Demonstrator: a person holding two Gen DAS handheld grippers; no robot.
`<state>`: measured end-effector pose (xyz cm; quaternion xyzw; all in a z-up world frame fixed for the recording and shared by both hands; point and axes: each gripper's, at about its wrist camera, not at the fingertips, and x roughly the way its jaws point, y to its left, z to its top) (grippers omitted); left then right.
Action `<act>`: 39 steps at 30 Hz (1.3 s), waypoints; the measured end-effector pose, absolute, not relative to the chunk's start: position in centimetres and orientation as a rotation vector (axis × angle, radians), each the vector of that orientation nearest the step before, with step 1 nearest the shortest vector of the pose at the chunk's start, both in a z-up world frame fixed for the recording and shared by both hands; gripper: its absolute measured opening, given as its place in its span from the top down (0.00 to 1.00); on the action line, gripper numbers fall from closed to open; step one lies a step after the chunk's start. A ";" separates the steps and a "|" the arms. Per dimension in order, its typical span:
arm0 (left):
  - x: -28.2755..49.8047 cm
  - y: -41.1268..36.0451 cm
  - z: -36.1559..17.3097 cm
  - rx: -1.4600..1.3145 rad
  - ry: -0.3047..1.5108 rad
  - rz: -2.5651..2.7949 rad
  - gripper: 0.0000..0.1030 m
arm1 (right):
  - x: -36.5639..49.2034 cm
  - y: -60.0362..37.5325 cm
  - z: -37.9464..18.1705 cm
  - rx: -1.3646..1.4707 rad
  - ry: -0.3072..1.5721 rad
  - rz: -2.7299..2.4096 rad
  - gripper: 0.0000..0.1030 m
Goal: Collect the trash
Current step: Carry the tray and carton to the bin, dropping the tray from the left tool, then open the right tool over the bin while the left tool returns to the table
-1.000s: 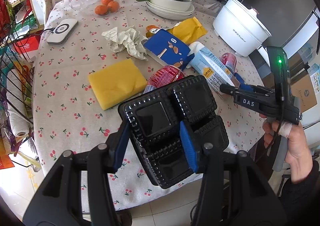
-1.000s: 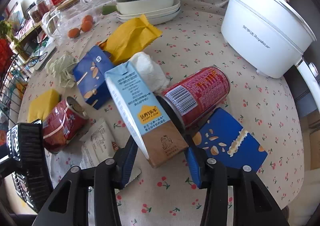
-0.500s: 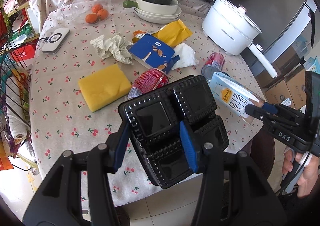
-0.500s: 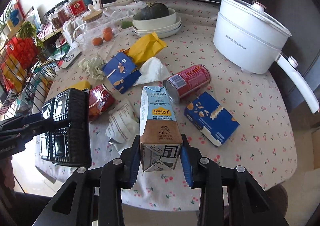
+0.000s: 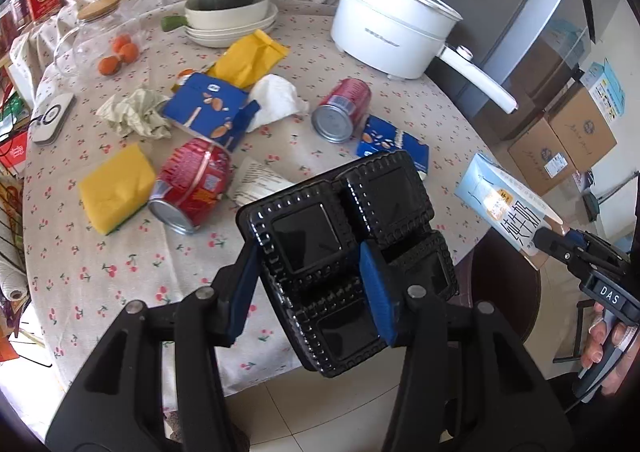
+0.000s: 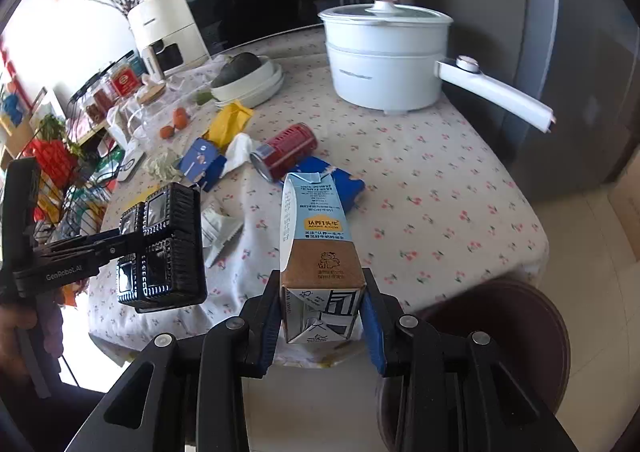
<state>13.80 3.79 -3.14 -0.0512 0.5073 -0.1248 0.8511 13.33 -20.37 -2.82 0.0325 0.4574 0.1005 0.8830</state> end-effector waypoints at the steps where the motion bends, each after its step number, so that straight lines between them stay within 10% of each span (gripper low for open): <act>1: 13.8 2.8 -3.2 -0.097 1.071 -0.278 0.49 | 12.9 -21.3 -2.8 0.075 0.949 0.198 0.64; 24: 10.6 -19.1 -8.2 0.104 1.152 -0.639 0.48 | 2.8 -40.0 -6.6 0.221 1.009 -0.092 0.64; 27: 10.1 -20.2 -8.1 0.114 1.116 -0.674 0.40 | 2.2 -41.1 -7.1 0.230 1.018 -0.105 0.64; 29: 10.1 -20.0 -7.9 0.125 1.084 -0.640 0.15 | 1.8 -41.8 -7.3 0.240 1.024 -0.112 0.64; 39: 11.3 -15.2 -7.4 0.097 1.081 -0.488 0.09 | 2.5 -41.0 -7.9 0.228 1.055 -0.092 0.64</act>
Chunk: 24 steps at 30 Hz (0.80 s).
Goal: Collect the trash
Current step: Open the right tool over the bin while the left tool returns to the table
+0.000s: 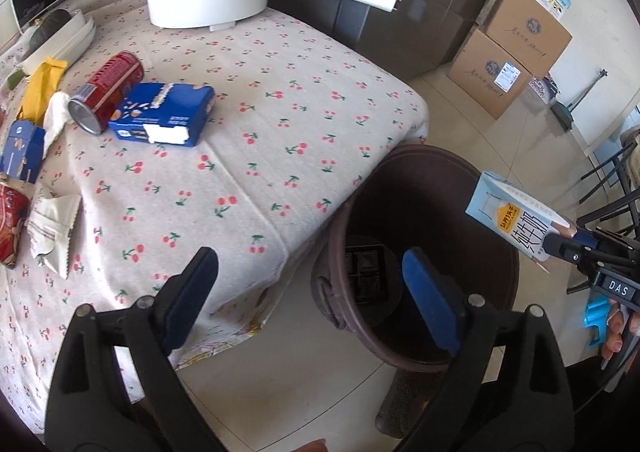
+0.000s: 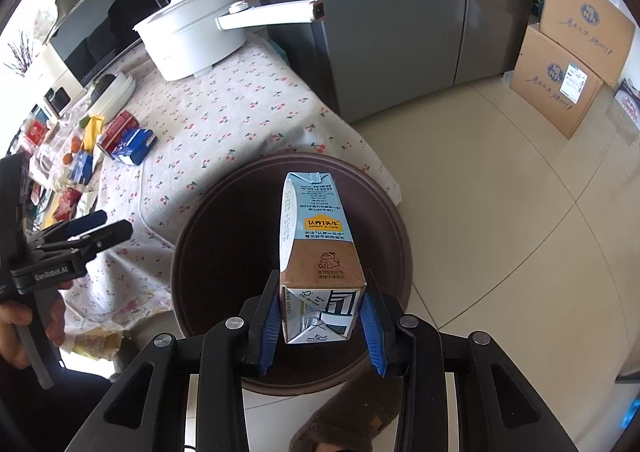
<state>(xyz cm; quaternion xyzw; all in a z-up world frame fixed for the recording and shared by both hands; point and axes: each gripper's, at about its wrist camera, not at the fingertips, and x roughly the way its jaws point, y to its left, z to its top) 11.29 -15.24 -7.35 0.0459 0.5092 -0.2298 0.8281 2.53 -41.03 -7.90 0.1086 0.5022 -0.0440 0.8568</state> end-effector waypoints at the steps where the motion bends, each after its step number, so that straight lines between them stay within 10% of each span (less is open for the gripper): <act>1: 11.3 -14.6 -7.1 0.093 1.076 -0.477 0.09 | 2.8 -40.7 -8.0 0.217 1.067 -0.089 0.64; 16: 11.4 -4.5 -5.5 0.017 1.063 -0.308 0.06 | 6.5 -36.8 -10.9 0.132 1.197 -0.075 0.63; 18: 11.4 -3.4 -5.4 0.008 1.065 -0.290 0.05 | 7.1 -36.5 -10.9 0.141 1.198 -0.088 0.56; 20: 11.3 -2.3 -5.3 0.003 1.067 -0.273 0.05 | 7.5 -36.1 -10.7 0.155 1.191 -0.106 0.29; 24: 11.3 -0.1 -5.0 -0.022 1.072 -0.244 0.05 | 8.3 -34.4 -9.4 0.141 1.156 -0.097 0.25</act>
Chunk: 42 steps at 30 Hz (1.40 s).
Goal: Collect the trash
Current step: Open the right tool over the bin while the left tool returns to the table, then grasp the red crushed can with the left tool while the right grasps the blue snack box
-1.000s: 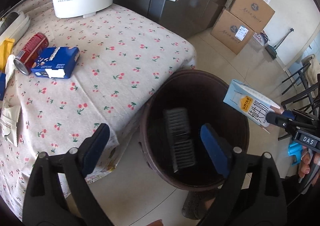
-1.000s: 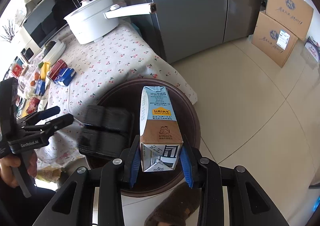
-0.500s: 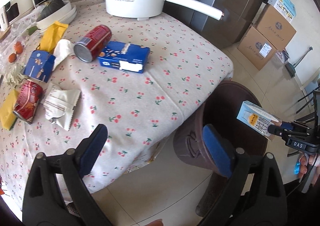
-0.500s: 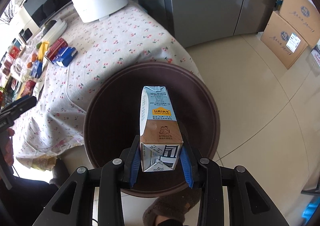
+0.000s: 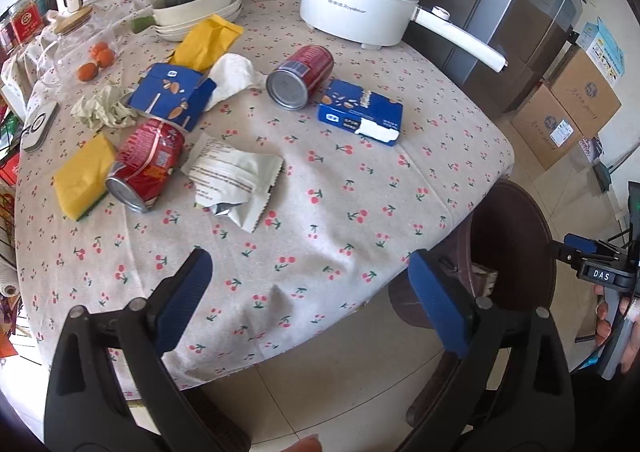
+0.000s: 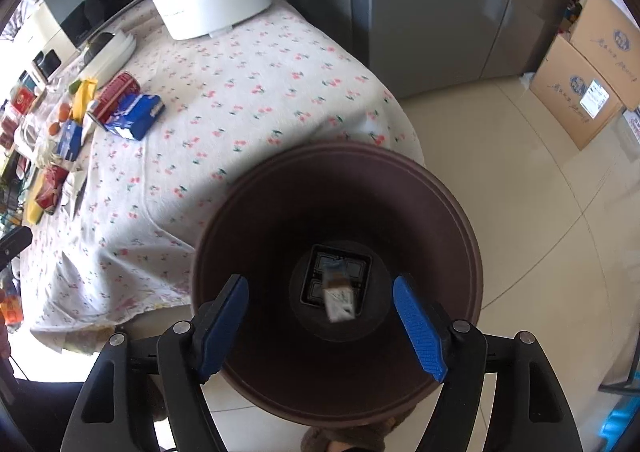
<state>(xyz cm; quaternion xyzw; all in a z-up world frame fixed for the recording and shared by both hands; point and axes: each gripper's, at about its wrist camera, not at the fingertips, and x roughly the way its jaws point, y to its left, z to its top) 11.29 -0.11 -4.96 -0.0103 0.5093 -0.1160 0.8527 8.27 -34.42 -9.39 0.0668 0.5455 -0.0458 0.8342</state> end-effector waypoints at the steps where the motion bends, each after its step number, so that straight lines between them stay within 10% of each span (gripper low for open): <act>1: 11.3 0.5 -4.9 -0.031 1.073 -0.237 0.05 | 8.5 -33.9 -9.1 0.131 1.149 -0.093 0.23; 29: 16.3 13.7 -6.5 -0.183 1.073 -0.075 0.05 | 15.9 -19.5 -5.2 -0.039 1.055 0.081 0.17; 42: 23.1 11.0 -10.1 -0.037 1.169 -0.120 0.20 | 19.1 -18.9 -6.3 -0.049 1.087 0.067 0.17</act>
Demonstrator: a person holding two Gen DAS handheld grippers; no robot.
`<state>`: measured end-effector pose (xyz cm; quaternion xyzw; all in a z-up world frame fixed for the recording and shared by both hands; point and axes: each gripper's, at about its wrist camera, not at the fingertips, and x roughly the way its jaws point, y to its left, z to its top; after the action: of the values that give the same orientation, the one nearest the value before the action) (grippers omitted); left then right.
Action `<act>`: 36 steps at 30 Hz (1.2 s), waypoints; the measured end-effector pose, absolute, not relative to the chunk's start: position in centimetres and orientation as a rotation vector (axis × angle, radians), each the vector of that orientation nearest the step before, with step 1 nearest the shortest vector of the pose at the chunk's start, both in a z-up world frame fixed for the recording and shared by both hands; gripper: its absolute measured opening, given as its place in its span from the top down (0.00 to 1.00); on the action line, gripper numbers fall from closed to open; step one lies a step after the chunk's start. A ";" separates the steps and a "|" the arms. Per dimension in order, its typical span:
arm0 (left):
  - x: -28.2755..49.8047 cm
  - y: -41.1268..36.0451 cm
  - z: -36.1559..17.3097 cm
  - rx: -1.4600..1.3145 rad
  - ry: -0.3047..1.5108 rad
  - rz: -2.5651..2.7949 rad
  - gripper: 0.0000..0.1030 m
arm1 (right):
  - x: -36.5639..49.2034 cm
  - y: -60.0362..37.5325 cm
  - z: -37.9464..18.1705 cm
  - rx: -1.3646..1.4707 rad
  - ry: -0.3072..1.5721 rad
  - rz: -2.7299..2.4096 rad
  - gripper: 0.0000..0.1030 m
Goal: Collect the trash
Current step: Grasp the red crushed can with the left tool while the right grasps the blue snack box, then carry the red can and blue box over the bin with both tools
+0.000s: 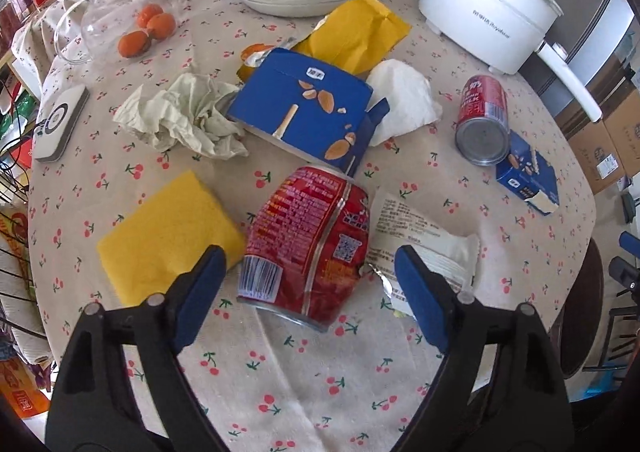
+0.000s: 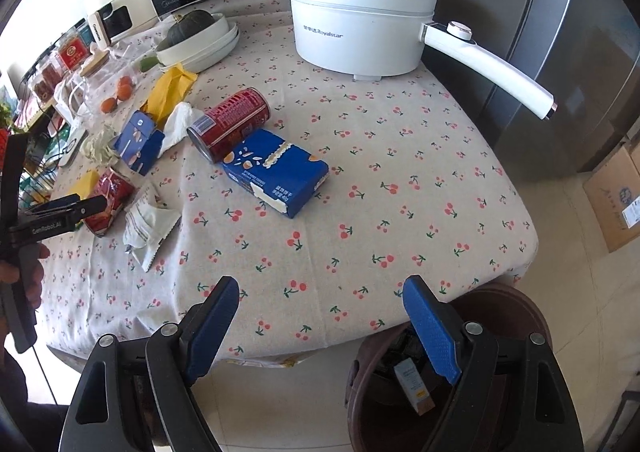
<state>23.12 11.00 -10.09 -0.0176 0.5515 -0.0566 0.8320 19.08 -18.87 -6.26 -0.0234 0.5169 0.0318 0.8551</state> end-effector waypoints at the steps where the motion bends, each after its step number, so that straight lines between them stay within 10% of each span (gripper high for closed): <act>1: 23.3 11.0 -10.3 -0.037 1.178 -0.119 0.22 | 19.3 -18.9 -6.4 -0.060 1.087 0.059 0.17; 10: 23.3 11.5 -10.2 -0.097 1.210 -0.116 0.62 | 22.9 -17.9 -8.4 -0.143 1.134 0.132 0.16; 23: 22.5 11.9 -10.4 -0.067 1.220 -0.130 0.38 | 30.8 -12.8 -12.5 -0.386 1.133 0.269 0.16; 36: 21.9 13.7 -8.9 -0.192 1.213 -0.151 0.36 | 28.0 -14.2 -12.0 -0.272 1.178 0.265 0.32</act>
<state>21.93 13.73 -8.87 -0.0902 0.5687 -0.0706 0.8145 28.03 -14.17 -12.02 -0.1273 0.5523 0.1242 0.8144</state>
